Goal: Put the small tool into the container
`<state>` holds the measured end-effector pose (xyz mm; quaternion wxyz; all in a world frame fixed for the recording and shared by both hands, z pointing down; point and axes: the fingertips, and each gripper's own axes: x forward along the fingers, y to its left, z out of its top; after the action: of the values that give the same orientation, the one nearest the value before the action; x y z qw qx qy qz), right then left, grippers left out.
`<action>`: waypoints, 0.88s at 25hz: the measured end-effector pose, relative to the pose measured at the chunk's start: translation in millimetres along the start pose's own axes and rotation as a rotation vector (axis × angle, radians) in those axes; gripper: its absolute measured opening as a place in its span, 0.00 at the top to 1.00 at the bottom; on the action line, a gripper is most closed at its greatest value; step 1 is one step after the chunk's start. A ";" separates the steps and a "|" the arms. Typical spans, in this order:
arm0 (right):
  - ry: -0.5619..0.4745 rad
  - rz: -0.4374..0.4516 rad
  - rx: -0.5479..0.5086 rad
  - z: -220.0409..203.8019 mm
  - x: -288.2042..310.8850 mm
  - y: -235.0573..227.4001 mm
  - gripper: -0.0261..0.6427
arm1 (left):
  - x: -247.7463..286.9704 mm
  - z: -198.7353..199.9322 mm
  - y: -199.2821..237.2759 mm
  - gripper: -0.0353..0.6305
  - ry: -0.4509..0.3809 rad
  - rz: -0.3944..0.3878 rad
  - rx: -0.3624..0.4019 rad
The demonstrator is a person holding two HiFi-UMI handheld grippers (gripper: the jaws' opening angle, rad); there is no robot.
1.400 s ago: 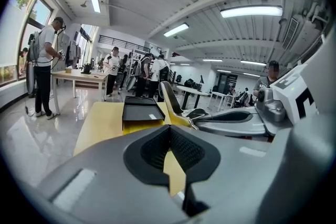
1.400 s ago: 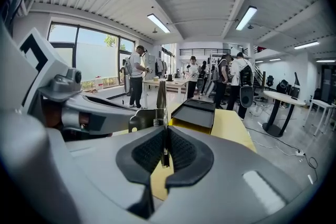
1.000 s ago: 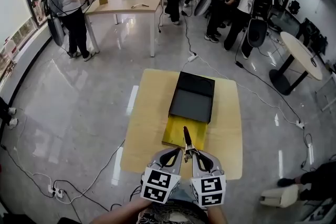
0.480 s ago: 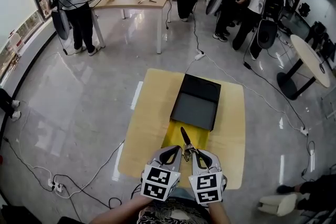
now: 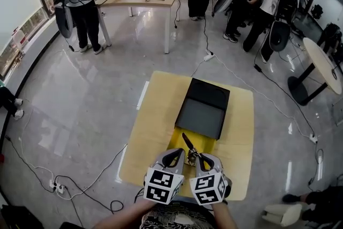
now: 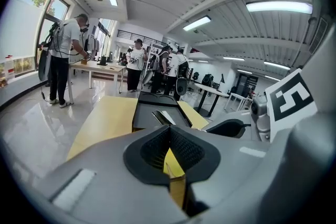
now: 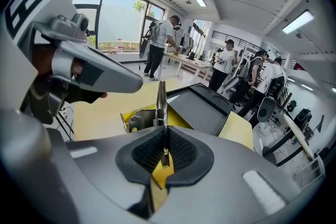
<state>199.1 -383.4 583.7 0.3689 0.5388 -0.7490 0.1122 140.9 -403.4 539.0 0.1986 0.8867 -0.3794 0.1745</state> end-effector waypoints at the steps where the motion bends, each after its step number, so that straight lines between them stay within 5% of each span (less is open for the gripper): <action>1: 0.010 0.004 -0.007 -1.7 5.5 -1.2 0.95 | 2.9 1.3 2.5 0.93 0.000 0.004 -0.003; 22: 0.170 0.038 -0.236 -14.9 74.1 12.5 0.94 | 19.3 1.8 39.2 0.93 0.023 0.038 -0.034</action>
<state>183.5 -423.7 646.9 0.4898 0.4658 -0.7331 0.0755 124.6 -440.7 555.0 0.2144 0.8738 -0.3968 0.1820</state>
